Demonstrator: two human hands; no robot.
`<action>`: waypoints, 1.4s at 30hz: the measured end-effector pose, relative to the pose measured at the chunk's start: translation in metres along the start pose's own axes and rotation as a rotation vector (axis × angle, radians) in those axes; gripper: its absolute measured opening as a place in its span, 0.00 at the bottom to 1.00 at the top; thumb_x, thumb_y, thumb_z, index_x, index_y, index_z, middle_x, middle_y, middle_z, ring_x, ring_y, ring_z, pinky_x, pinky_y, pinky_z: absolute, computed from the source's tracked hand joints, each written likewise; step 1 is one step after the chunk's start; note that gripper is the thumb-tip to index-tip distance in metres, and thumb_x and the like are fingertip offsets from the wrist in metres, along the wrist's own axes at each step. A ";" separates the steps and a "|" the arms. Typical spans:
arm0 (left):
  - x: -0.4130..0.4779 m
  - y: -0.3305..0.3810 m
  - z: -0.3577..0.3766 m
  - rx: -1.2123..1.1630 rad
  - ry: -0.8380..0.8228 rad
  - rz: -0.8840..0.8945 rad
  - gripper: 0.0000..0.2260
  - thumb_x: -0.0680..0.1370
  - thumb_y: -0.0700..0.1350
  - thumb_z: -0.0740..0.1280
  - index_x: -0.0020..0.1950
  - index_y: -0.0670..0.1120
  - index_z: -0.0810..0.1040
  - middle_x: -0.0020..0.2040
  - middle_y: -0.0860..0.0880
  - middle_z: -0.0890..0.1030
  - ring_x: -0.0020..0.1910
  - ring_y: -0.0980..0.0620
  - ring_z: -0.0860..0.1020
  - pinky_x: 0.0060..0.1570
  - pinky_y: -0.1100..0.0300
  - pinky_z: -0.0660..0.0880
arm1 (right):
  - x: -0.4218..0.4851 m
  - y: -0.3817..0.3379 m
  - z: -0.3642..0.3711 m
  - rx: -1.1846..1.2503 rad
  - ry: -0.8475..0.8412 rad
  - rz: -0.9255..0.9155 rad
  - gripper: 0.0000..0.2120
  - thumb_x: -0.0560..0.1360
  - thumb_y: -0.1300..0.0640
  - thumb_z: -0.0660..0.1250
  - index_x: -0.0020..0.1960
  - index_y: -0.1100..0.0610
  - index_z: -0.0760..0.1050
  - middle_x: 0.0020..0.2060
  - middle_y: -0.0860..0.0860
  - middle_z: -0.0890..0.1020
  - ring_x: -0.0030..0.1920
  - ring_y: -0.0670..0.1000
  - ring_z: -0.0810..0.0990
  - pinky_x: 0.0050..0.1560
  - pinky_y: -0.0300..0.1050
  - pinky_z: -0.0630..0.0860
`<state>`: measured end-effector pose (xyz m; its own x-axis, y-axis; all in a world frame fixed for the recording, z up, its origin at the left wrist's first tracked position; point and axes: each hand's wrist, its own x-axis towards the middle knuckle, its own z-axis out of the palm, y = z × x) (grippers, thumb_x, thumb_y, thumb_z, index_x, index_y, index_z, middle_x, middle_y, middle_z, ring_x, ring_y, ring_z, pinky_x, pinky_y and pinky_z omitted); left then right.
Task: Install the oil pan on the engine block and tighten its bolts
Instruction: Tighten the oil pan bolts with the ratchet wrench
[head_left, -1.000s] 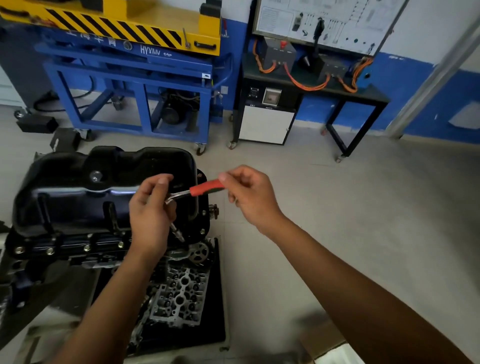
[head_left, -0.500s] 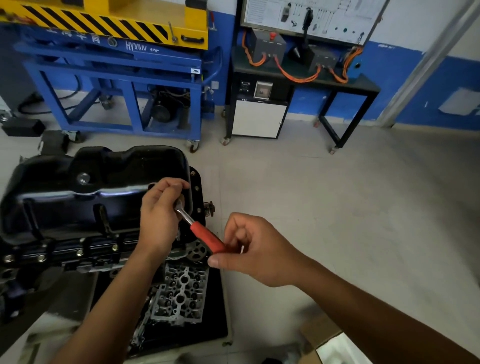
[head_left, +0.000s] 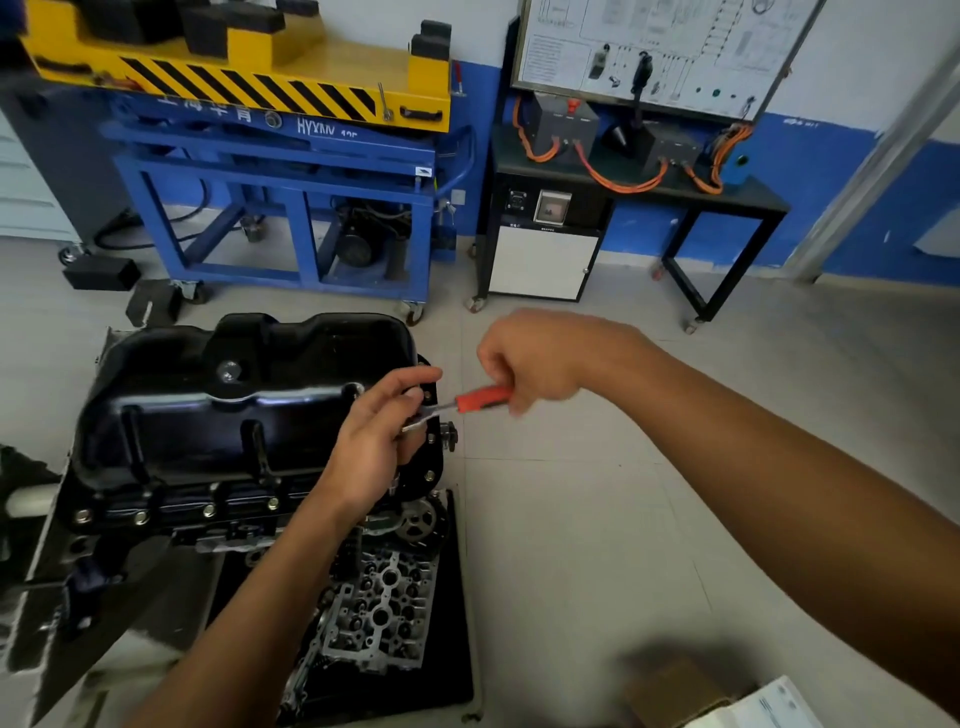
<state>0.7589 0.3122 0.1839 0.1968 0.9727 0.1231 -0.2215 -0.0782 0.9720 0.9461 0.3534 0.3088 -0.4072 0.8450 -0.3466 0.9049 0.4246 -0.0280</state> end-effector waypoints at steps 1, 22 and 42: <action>0.001 -0.001 0.000 -0.008 -0.021 -0.006 0.15 0.78 0.48 0.60 0.61 0.52 0.81 0.26 0.55 0.64 0.25 0.55 0.60 0.27 0.60 0.56 | 0.008 -0.001 -0.002 -0.054 0.095 0.000 0.12 0.70 0.58 0.77 0.37 0.51 0.73 0.38 0.48 0.78 0.39 0.49 0.77 0.34 0.45 0.69; 0.005 0.003 0.015 0.041 0.137 0.007 0.12 0.81 0.37 0.59 0.51 0.45 0.82 0.34 0.48 0.73 0.34 0.50 0.70 0.36 0.62 0.68 | -0.035 -0.047 0.017 0.162 -0.220 -0.188 0.20 0.76 0.44 0.70 0.30 0.54 0.80 0.25 0.46 0.81 0.25 0.42 0.75 0.25 0.29 0.67; 0.005 0.003 0.004 0.008 -0.018 -0.090 0.17 0.76 0.46 0.60 0.63 0.49 0.79 0.28 0.51 0.70 0.26 0.56 0.66 0.28 0.64 0.64 | 0.021 -0.040 -0.013 -0.228 -0.335 -0.087 0.17 0.67 0.44 0.79 0.34 0.55 0.77 0.31 0.47 0.79 0.35 0.48 0.77 0.35 0.42 0.72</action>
<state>0.7635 0.3158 0.1881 0.2327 0.9718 0.0389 -0.1945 0.0073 0.9809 0.9000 0.3587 0.3147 -0.3839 0.6663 -0.6393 0.8030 0.5827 0.1250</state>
